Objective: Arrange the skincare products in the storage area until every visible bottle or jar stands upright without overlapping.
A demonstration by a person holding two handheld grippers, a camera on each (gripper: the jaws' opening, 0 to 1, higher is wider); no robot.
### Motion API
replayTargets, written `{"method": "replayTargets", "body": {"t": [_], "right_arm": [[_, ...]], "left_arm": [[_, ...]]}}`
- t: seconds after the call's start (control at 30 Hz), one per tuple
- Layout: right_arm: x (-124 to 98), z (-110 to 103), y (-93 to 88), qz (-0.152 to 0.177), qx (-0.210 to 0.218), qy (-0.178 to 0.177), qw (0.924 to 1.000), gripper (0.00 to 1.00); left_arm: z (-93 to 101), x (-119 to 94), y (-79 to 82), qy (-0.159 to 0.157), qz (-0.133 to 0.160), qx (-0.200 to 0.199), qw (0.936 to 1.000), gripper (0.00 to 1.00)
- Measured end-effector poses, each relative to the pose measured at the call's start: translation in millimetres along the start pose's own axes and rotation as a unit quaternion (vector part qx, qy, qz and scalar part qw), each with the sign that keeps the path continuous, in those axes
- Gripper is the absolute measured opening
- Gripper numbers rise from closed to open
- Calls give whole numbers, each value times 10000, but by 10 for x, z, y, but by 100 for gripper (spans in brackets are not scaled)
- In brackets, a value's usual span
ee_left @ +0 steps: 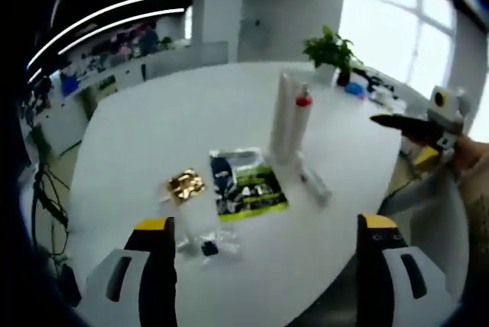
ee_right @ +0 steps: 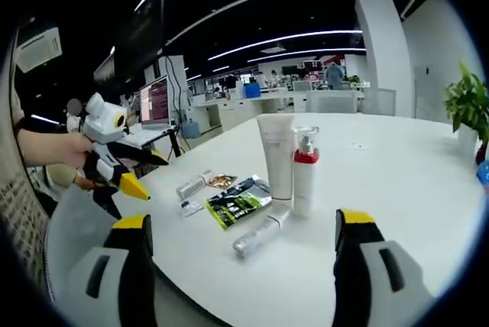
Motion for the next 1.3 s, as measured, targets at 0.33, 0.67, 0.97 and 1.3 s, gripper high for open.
{"method": "replayTargets", "body": {"t": [0.33,0.67,0.97,1.3], "right_arm": [[-22,-92,34,21,4,73,10000,99],[11,-194,6,-95,-210,89,9997,99],[-15,-139,-27,-20,-127,-29,9999,96],[-22,-92,-53,28,-146,-137,9998,95]], "left_arm": [[21,-218,-320,347,91,-477,9982,97],[20,-292,-480,442,22,-597,9972,97],[81,-248,-455,432,-96,-497,9978,97],[322,0,-255,224,-406,-82,9989,96]]}}
Point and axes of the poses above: the point that each gripper's makers call its tool centre point, and the gripper's own axes: x roughly forward along the fingers, z roughly to its right, y roughly out of its top, the point moved 10 cm from there along -x, roughly backward along the fingers, and after that the axes turned 15 degrees about -z, right-handed, at the moved point
